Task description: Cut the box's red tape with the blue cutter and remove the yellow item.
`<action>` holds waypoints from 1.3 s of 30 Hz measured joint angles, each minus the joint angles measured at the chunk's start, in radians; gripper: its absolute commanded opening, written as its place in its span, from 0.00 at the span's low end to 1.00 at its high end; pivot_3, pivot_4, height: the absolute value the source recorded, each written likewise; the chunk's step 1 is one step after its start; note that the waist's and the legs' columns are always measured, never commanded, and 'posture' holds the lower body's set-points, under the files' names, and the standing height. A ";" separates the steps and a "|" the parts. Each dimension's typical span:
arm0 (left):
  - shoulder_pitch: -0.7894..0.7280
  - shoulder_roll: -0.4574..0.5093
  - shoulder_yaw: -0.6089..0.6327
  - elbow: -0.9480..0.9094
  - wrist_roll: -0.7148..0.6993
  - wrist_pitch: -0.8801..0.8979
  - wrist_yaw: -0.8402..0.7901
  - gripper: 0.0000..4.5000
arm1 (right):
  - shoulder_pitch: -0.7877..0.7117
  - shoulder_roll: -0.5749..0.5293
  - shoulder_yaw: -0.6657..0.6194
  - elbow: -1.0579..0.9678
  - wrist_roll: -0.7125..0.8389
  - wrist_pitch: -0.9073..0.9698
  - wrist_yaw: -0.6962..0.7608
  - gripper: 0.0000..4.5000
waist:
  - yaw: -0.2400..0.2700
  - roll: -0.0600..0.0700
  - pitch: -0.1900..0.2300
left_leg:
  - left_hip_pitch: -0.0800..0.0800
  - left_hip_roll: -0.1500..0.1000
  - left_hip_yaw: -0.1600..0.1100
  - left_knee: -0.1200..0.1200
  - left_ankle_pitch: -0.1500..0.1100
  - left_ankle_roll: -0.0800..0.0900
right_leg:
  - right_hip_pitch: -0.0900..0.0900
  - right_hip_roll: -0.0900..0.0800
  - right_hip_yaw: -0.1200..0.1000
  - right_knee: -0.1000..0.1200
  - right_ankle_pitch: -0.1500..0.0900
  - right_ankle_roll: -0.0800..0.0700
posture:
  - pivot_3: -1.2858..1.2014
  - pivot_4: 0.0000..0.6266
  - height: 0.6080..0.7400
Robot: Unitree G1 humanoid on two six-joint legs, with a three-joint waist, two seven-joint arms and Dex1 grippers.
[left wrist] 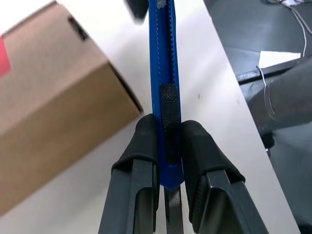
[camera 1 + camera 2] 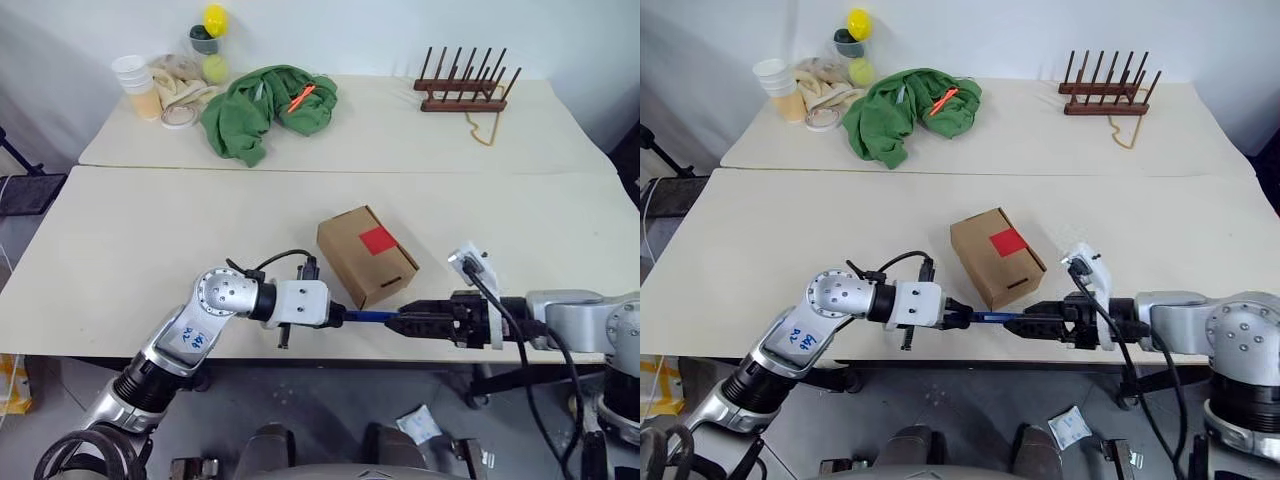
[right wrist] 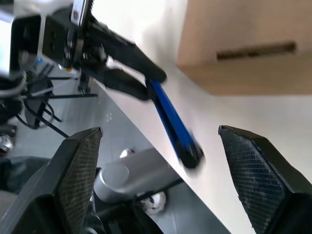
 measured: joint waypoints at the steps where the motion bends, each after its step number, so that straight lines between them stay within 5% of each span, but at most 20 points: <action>1: 0.000 -0.004 -0.002 0.000 0.002 0.006 0.002 0.10 | -0.001 0.000 0.009 0.005 0.024 -0.002 -0.031 0.89 | 0.000 0.000 0.000 | 0.000 0.000 0.000 0.000 0.000 0.000 | 0.000 0.000 0.000 0.000 0.000 0.000 | 0.52 0.24 1.00; 11: -0.031 -0.021 -0.011 -0.007 0.014 0.055 0.007 0.10 | 0.014 -0.062 0.164 0.043 0.262 -0.160 -0.263 0.89 | -0.002 0.000 0.000 | -0.002 0.000 0.000 0.000 0.000 0.000 | -0.003 0.000 0.000 0.000 0.000 0.000 | 0.52 0.24 1.00; 18: -0.039 -0.022 -0.011 -0.007 0.015 0.060 0.007 0.10 | 0.015 -0.102 0.240 0.061 0.332 -0.276 -0.353 0.37 | -0.002 0.000 0.000 | -0.003 0.000 0.001 0.000 0.000 0.000 | -0.004 0.000 0.000 0.000 0.000 0.000 | 0.52 0.24 1.00; 31: -0.038 -0.020 -0.012 -0.013 0.018 0.060 0.007 0.10 | 0.023 -0.153 0.300 0.061 0.374 -0.346 -0.367 0.37 | -0.002 0.000 0.000 | -0.004 0.000 0.001 0.000 0.000 0.000 | -0.004 0.000 0.000 0.000 0.000 0.000 | 0.52 0.24 1.00; 35: -0.037 -0.016 -0.012 -0.014 0.021 0.056 0.005 0.10 | 0.029 -0.163 0.316 0.061 0.375 -0.348 -0.354 0.18 | -0.001 0.000 0.000 | -0.004 0.000 0.001 0.000 0.000 0.000 | -0.004 0.000 0.000 0.000 0.000 0.000 | 0.52 0.24 1.00; 39: -0.031 -0.010 -0.013 -0.020 0.025 0.053 0.001 0.10 | 0.032 -0.181 0.318 0.059 0.381 -0.354 -0.334 0.18 | 0.000 0.000 0.000 | -0.005 0.000 0.001 0.000 0.000 0.000 | -0.005 0.000 0.000 0.000 0.000 0.000 | 0.52 0.24 1.00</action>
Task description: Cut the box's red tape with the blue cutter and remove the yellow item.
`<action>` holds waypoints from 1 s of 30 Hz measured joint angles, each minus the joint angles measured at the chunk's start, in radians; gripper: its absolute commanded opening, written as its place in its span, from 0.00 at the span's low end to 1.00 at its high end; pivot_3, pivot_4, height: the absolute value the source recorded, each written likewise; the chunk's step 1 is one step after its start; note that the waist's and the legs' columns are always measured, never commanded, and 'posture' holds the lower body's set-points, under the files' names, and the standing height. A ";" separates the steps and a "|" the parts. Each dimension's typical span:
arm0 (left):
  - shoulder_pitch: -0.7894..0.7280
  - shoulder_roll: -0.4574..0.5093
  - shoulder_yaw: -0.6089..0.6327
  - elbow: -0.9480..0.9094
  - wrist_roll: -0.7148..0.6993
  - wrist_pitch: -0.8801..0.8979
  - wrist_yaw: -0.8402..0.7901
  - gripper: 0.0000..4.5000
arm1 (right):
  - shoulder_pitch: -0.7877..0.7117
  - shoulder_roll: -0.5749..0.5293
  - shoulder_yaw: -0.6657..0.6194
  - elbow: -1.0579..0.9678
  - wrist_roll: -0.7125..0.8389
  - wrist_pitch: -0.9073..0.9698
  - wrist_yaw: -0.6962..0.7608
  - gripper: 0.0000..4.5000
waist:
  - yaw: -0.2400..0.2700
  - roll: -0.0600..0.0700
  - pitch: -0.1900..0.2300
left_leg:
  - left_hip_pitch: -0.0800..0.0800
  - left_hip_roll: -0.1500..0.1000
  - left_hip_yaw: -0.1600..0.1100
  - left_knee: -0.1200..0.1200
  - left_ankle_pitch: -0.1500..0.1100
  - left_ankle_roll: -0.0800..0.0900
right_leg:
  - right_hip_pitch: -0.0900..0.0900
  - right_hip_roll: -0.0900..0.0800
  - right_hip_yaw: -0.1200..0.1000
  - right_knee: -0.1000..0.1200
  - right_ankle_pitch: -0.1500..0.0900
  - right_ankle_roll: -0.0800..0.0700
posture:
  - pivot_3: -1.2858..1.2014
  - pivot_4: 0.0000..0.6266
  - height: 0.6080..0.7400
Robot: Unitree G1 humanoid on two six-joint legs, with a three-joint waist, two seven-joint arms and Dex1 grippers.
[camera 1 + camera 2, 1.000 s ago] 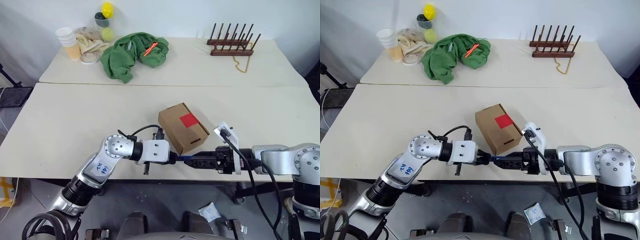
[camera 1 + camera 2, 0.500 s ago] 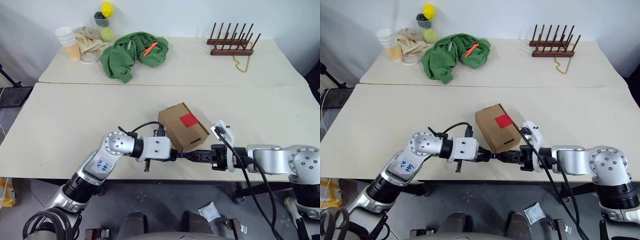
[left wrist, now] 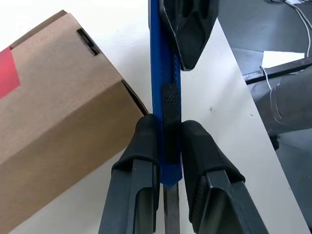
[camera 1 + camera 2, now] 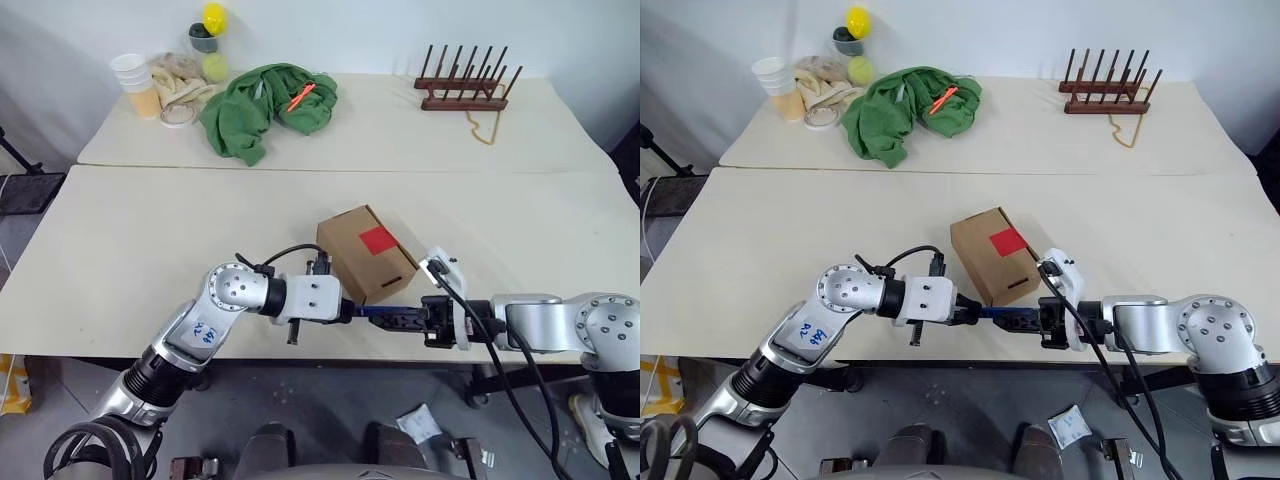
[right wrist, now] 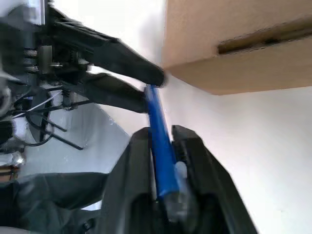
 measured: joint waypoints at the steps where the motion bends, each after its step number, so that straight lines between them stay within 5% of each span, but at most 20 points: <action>1: 0.001 0.004 0.000 0.000 0.000 0.000 0.000 0.10 | 0.002 -0.009 0.000 0.000 0.002 0.000 0.003 0.18 | 0.000 0.000 0.000 | 0.000 0.000 0.000 0.000 0.000 0.000 | 0.000 0.000 0.000 0.000 0.000 0.000 | 0.52 0.24 1.00; 30: 0.009 0.008 -0.005 -0.010 0.006 -0.008 -0.004 0.10 | -0.022 -0.034 0.051 0.021 0.031 -0.031 0.027 0.18 | 0.004 0.000 0.000 | -0.010 0.000 0.000 0.005 0.000 0.000 | -0.008 0.000 0.000 0.002 0.001 0.001 | 0.52 0.24 1.00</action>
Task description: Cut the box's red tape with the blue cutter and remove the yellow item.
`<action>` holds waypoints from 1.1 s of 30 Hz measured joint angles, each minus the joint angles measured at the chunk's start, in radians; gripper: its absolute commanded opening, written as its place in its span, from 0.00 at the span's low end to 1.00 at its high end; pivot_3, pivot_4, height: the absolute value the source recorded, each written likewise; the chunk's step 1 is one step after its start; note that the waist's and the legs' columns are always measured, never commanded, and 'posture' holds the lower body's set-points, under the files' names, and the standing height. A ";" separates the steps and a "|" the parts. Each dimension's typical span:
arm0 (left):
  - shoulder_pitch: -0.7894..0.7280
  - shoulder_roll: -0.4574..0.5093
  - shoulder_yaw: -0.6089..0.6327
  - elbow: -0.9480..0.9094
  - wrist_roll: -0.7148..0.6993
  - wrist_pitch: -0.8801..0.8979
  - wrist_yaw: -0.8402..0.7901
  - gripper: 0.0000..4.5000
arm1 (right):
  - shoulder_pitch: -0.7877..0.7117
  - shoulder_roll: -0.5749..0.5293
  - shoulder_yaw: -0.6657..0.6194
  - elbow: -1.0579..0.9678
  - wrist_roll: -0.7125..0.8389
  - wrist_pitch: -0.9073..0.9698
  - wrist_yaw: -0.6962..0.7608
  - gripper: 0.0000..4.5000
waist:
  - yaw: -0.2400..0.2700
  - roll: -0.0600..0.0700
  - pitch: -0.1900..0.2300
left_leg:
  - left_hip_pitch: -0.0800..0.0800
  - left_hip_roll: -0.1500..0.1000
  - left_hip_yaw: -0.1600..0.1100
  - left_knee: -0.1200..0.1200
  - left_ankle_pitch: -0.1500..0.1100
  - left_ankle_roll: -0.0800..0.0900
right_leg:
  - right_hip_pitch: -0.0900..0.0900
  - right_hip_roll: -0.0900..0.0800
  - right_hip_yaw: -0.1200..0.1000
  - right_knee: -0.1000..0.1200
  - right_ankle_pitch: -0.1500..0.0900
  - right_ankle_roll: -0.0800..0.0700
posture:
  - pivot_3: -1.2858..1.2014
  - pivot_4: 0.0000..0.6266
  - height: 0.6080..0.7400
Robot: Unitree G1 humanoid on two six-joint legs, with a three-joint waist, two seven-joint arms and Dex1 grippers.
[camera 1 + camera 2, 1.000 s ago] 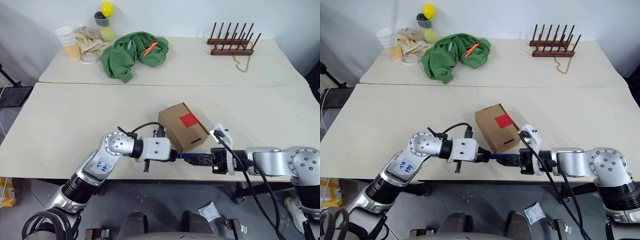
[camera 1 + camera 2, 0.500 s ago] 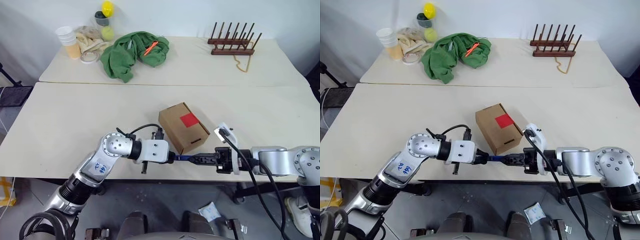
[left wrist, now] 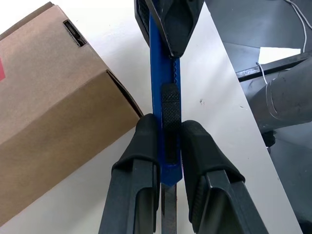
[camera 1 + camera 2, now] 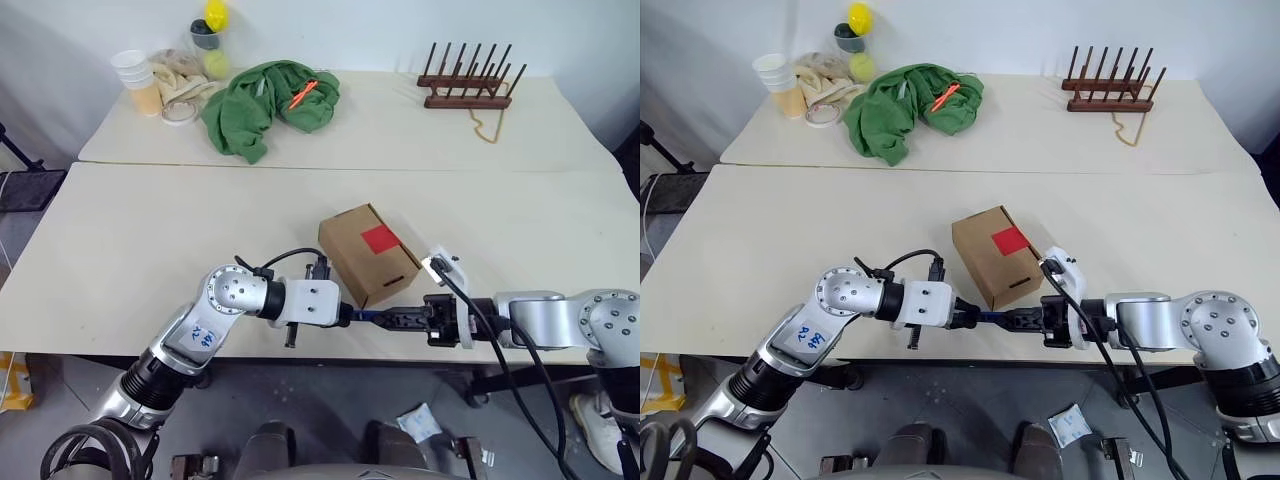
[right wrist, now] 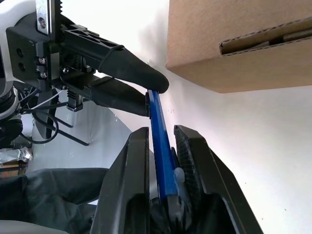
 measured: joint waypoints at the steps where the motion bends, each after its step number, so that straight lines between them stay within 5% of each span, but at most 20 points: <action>1: 0.000 0.000 0.000 0.000 0.000 0.000 0.000 0.10 | 0.000 0.003 0.001 0.001 -0.002 0.000 0.000 0.11 | 0.000 0.000 0.000 | 0.000 0.000 0.000 0.000 0.000 0.000 | 0.000 0.000 0.000 0.000 0.000 0.000 | 0.52 0.24 1.00; 18: 0.018 0.008 0.007 -0.013 -0.008 -0.003 0.000 0.10 | 0.001 0.007 0.001 0.006 -0.004 0.000 0.023 0.04 | -0.001 0.000 0.000 | 0.000 0.000 0.000 0.000 0.000 0.000 | 0.000 0.000 0.000 0.000 0.000 0.000 | 0.52 0.24 1.00; 25: 0.057 0.059 0.099 -0.038 -0.127 0.047 -0.050 0.57 | 0.026 -0.056 -0.033 -0.013 0.013 0.003 0.097 0.04 | 0.000 0.000 0.000 | 0.000 0.000 0.000 0.000 0.000 0.000 | 0.000 0.000 0.000 0.000 0.000 0.000 | 0.52 0.24 1.00; 33: 0.133 0.222 0.337 -0.045 -0.380 0.175 -0.174 0.58 | 0.208 -0.251 -0.241 -0.096 0.074 0.022 0.245 0.04 | 0.003 0.000 0.001 | -0.001 0.000 0.000 0.001 0.000 0.001 | 0.000 0.000 0.000 0.000 0.000 0.000 | 0.52 0.24 1.00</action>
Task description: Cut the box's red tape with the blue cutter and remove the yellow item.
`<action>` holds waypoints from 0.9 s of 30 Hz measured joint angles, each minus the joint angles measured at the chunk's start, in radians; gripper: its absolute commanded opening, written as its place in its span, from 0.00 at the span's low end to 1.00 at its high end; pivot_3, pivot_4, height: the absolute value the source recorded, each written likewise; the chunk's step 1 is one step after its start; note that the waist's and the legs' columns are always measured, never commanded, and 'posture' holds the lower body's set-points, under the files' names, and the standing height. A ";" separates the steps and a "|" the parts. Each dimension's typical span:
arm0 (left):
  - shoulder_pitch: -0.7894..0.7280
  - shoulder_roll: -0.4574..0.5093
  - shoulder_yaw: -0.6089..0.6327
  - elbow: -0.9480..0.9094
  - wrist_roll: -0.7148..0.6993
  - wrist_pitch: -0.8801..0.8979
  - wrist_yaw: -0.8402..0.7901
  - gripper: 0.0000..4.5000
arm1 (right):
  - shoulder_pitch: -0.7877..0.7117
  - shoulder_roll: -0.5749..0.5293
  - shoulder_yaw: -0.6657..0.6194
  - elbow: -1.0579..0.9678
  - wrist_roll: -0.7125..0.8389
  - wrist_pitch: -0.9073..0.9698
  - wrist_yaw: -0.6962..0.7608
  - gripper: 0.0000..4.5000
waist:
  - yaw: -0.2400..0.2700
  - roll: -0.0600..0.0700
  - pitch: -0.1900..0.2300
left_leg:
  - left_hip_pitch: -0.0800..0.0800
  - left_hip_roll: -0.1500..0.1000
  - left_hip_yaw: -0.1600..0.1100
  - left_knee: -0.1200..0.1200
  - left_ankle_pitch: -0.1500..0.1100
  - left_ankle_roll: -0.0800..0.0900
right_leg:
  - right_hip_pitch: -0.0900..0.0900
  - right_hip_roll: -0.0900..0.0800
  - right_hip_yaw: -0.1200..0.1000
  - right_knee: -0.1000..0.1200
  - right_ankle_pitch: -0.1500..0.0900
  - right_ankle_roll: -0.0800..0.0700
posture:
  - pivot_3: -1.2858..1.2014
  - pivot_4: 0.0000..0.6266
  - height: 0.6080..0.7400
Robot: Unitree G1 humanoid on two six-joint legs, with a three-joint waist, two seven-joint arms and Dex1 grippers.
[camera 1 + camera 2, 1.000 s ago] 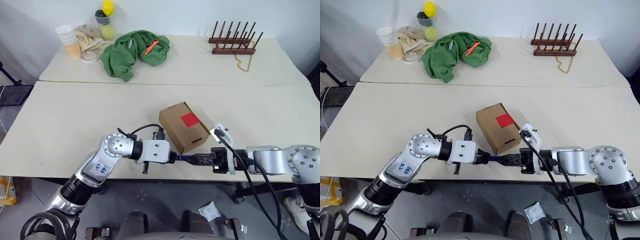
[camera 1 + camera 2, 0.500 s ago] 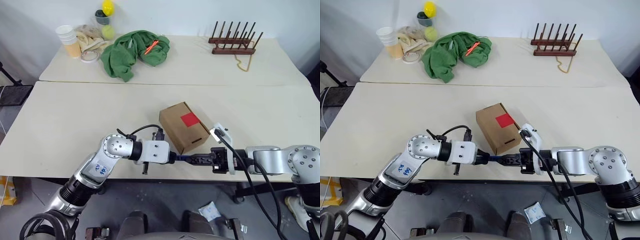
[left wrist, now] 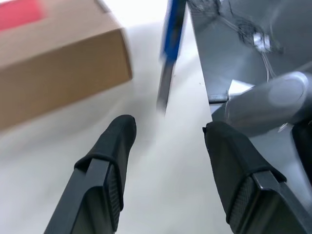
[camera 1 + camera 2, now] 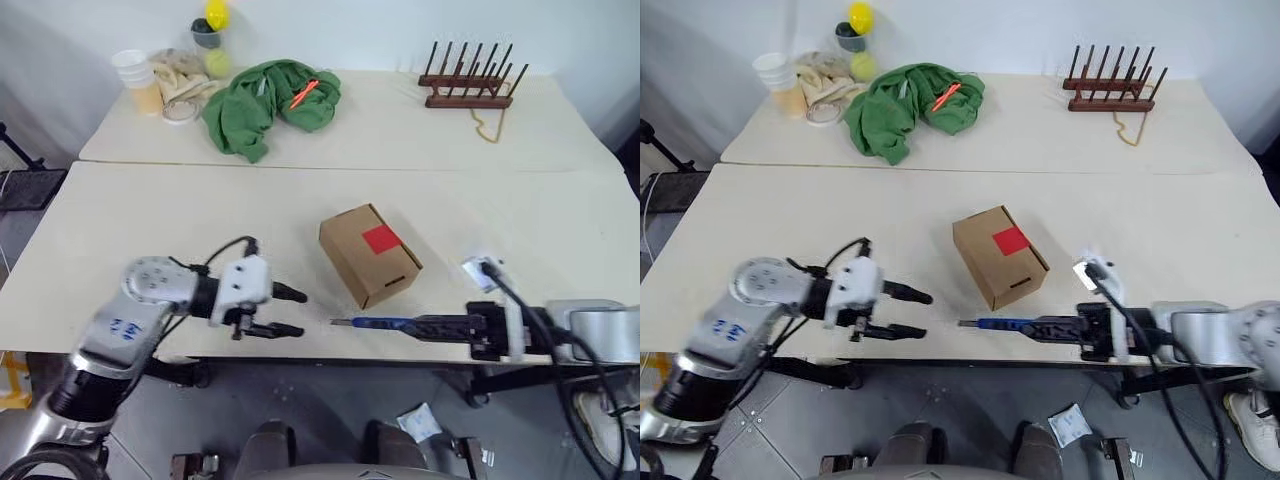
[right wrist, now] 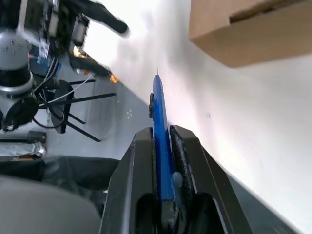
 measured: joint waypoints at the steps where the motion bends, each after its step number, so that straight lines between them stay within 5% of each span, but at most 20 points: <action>1: -0.003 0.001 0.026 0.007 -0.029 0.023 0.000 0.54 | 0.039 -0.023 -0.059 -0.018 -0.002 0.006 0.032 0.04 | 0.001 0.000 0.000 | 0.000 0.000 0.000 0.000 0.000 0.000 | 0.000 0.000 0.000 0.000 0.000 0.000 | 0.52 0.24 1.00; 9: -0.055 -0.103 0.094 0.202 -0.105 0.050 0.071 0.02 | 0.337 -0.083 -0.573 -0.100 -0.259 0.133 0.346 0.04 | 0.006 -0.001 0.000 | 0.000 -0.001 0.000 0.001 0.000 0.001 | 0.001 0.000 0.001 0.000 0.002 0.000 | 0.52 0.24 1.00; 14: -0.162 -0.211 0.073 0.317 -0.086 0.013 0.127 0.00 | 0.462 -0.074 -0.718 -0.137 -0.490 0.103 0.506 0.04 | 0.009 -0.001 0.000 | 0.000 -0.001 0.000 0.002 0.000 0.001 | 0.002 0.000 0.001 0.000 0.002 0.002 | 0.52 0.24 1.00; 18: -0.348 -0.359 0.012 0.452 -0.046 -0.006 0.208 0.00 | 0.300 -0.072 -0.663 -0.134 -0.661 -0.092 0.525 0.04 | 0.005 -0.002 0.001 | 0.000 -0.002 0.002 0.004 0.000 0.002 | 0.002 0.000 0.003 -0.001 0.005 0.003 | 0.52 0.24 1.00; 27: -0.542 -0.461 -0.127 0.734 0.149 -0.106 0.288 0.00 | -0.289 -0.012 -0.171 -0.020 -0.744 -0.139 0.332 0.04 | -0.030 -0.002 0.001 | -0.001 -0.002 0.002 -0.002 0.001 0.002 | -0.001 0.000 -0.001 -0.003 0.005 0.003 | 0.52 0.24 1.00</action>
